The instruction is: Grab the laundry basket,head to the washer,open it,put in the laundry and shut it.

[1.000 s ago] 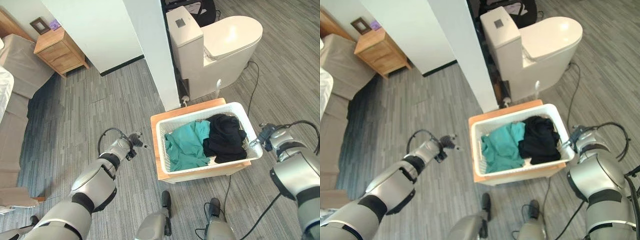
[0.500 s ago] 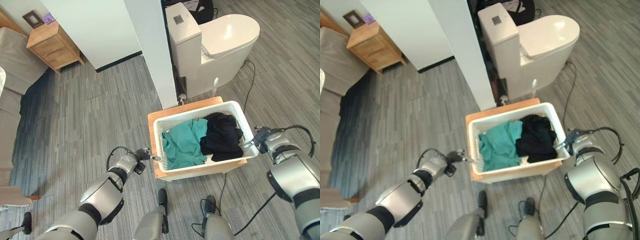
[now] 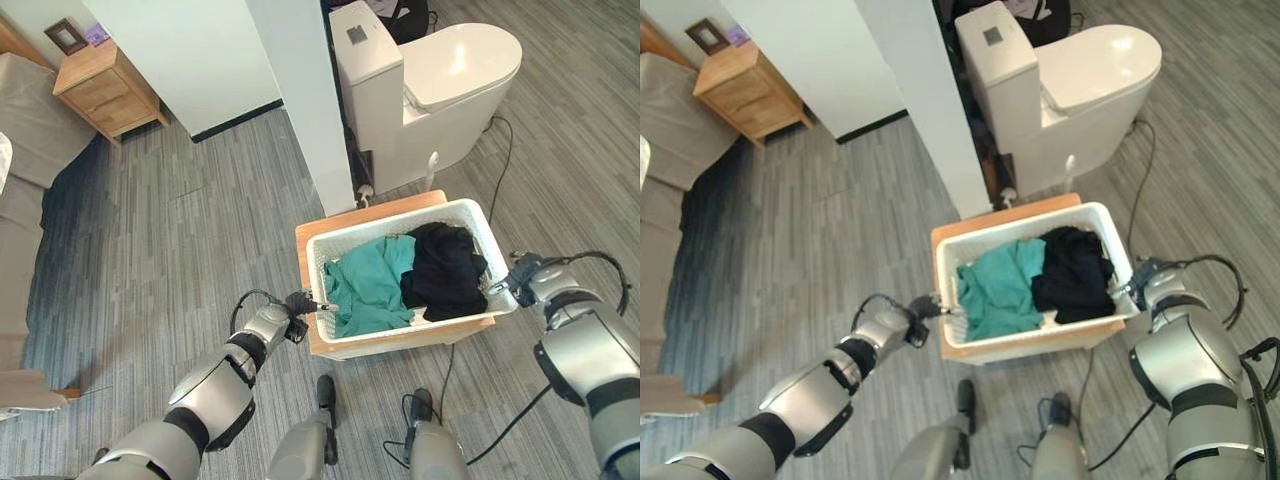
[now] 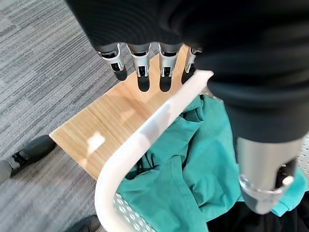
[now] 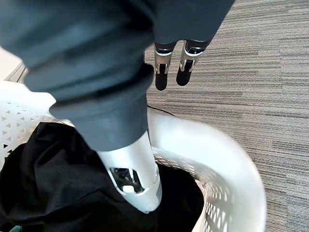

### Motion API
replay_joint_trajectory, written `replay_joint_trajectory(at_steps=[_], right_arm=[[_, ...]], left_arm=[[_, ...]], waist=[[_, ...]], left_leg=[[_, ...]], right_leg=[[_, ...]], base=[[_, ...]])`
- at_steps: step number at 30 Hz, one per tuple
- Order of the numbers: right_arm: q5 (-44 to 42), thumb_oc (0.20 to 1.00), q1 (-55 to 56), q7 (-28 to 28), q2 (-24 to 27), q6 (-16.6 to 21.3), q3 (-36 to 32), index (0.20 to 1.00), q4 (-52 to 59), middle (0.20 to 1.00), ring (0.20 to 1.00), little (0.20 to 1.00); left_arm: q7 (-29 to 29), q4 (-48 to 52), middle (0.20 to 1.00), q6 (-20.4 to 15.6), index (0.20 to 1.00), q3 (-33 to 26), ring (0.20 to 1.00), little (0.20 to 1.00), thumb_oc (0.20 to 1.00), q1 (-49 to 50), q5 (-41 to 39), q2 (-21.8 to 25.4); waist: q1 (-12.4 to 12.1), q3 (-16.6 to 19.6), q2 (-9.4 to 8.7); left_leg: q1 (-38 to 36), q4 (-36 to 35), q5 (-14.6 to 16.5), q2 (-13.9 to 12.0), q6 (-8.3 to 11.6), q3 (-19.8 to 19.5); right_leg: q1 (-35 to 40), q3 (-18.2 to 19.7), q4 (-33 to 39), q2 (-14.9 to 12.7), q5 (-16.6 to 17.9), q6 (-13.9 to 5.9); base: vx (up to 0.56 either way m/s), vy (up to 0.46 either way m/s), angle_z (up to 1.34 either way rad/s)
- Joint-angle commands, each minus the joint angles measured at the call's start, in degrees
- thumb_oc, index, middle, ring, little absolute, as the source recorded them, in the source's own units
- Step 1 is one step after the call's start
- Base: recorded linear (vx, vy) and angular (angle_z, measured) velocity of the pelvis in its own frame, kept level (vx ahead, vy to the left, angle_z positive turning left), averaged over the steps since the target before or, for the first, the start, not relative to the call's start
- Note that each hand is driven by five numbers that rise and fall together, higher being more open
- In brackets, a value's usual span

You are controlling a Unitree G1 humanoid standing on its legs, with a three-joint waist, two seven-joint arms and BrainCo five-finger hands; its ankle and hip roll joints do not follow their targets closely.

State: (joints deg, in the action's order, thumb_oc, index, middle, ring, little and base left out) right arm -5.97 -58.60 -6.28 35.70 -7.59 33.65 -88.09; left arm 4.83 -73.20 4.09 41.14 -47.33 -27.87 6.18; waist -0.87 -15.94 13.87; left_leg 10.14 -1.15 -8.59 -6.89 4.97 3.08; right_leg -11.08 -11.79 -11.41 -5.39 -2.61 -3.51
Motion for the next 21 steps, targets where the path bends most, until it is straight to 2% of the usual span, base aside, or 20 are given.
replay_joint_trajectory(at_steps=[1,3,10,21], right_arm=[[-0.8,1.000,-4.6,1.2,0.8,0.5,1.8,1.000,-1.9,1.000,1.000,1.000],[-2.4,1.000,-4.5,1.5,0.3,0.5,0.8,1.000,-2.0,1.000,1.000,1.000],[-4.4,1.000,-4.6,1.8,-1.4,0.6,0.7,1.000,-1.8,1.000,1.000,1.000],[-6.4,1.000,-4.2,2.7,-4.9,0.4,1.4,1.000,-0.1,1.000,1.000,1.000]], left_arm=[[-0.7,-6.9,1.000,-0.6,1.000,-0.9,1.000,1.000,1.000,-8.0,4.5,-2.7],[-1.7,-8.7,1.000,-0.4,1.000,-1.6,1.000,1.000,1.000,-8.3,6.3,-3.6],[-3.2,-9.9,1.000,-0.8,1.000,-2.8,1.000,1.000,1.000,-8.7,5.0,-6.1],[-7.1,-9.7,1.000,-1.6,1.000,-6.9,1.000,1.000,1.000,-12.3,-0.4,-7.6]], waist=[[-0.2,-1.4,-2.63],[-0.2,-1.5,-2.67],[0.0,-1.8,-3.50],[0.6,-2.0,-5.02]], left_leg=[[0.6,1.1,2.1,1.2,-0.39,0.9],[0.8,0.9,2.1,1.3,-0.58,0.9],[1.2,0.0,1.6,1.3,-0.75,1.0],[1.5,-0.6,1.4,1.2,-0.91,1.1]], right_leg=[[1.1,3.7,5.5,-1.3,1.4,-1.45],[0.6,3.8,5.4,-1.2,1.5,-1.47],[-0.3,4.4,5.7,-1.0,1.9,-1.43],[-1.3,5.2,5.8,-0.4,2.3,-1.25]], base=[[0.00,0.000,0.00],[0.00,0.000,0.00],[0.00,0.000,0.00],[0.00,-0.002,-0.01]])
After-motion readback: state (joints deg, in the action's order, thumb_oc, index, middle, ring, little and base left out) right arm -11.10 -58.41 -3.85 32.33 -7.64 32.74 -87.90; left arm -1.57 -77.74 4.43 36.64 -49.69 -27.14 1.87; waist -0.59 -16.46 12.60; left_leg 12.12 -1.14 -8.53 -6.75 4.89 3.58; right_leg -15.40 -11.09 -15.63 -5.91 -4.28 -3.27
